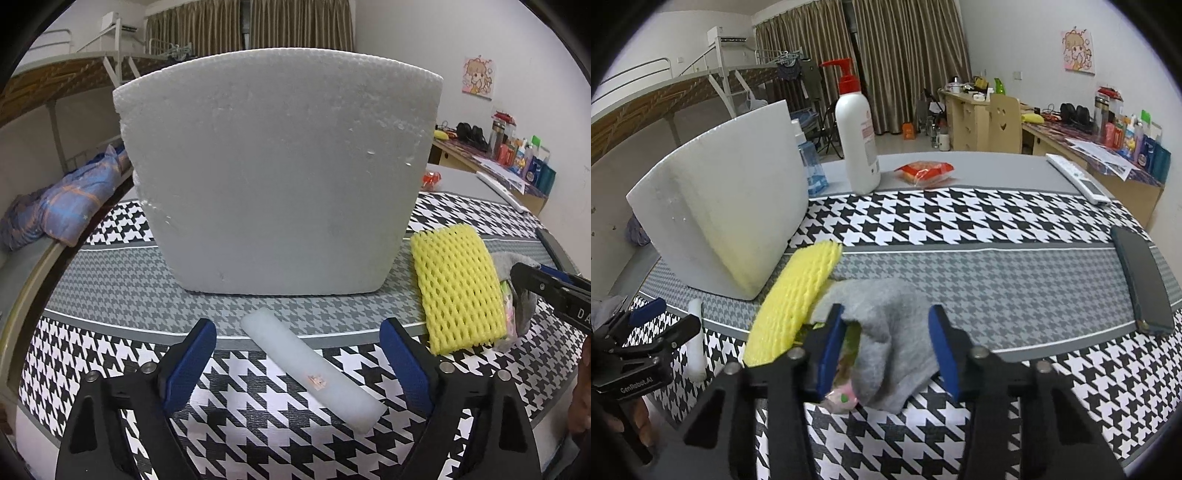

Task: Organize soft objects
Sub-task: 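Lower the right tool onto the grey sock while the left tool approaches the white foam tube, then close the right tool on the grey sock while the left tool grasps the white foam tube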

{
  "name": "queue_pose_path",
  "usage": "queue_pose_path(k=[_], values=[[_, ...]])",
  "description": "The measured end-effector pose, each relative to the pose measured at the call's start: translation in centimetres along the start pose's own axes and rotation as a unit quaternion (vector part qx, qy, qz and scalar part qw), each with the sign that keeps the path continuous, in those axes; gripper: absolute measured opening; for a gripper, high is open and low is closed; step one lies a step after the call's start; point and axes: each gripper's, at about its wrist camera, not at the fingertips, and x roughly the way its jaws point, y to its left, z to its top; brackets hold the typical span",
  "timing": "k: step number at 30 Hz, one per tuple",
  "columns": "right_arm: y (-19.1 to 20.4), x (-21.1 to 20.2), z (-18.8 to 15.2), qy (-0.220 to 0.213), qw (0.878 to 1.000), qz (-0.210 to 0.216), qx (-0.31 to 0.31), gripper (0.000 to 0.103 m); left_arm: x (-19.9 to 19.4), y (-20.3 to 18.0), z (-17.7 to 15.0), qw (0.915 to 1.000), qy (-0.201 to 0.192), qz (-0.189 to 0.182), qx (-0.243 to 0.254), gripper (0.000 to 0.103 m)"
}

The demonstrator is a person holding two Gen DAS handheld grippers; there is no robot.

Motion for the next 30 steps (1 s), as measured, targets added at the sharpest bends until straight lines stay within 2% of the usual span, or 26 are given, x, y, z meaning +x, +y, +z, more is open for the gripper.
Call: queue_pose_path(k=[6,8,13,16,19,23,30], values=[[-0.3,-0.6,0.1,-0.008,1.0,-0.002,0.004,0.032,0.3,-0.4,-0.1,0.9999,0.01,-0.002,0.008,0.079],[-0.4,-0.8,0.1,-0.008,1.0,-0.006,0.004,0.023,0.3,-0.4,-0.2,0.9999,0.013,-0.001,0.008,0.079],[-0.5,-1.1,0.0,-0.006,1.0,-0.006,0.006,0.014,0.5,-0.2,-0.4,0.9998,0.02,-0.001,0.005,0.079],[-0.3,-1.6,-0.1,-0.012,1.0,-0.01,0.001,0.012,0.8,-0.1,-0.5,0.9996,0.028,-0.004,0.002,0.078],[-0.4,-2.0,0.1,-0.019,1.0,-0.012,0.001,0.012,0.9,0.1,-0.6,0.9994,0.034,-0.004,0.0,0.07],[-0.4,-2.9,0.4,-0.032,0.999,-0.017,0.002,0.012,1.0,0.3,-0.7,0.9991,0.041,-0.009,-0.004,0.069],[0.0,-4.8,0.9,-0.063,0.998,-0.02,-0.01,0.012,1.3,0.7,-0.6,0.9985,0.051,-0.014,-0.011,0.052]])
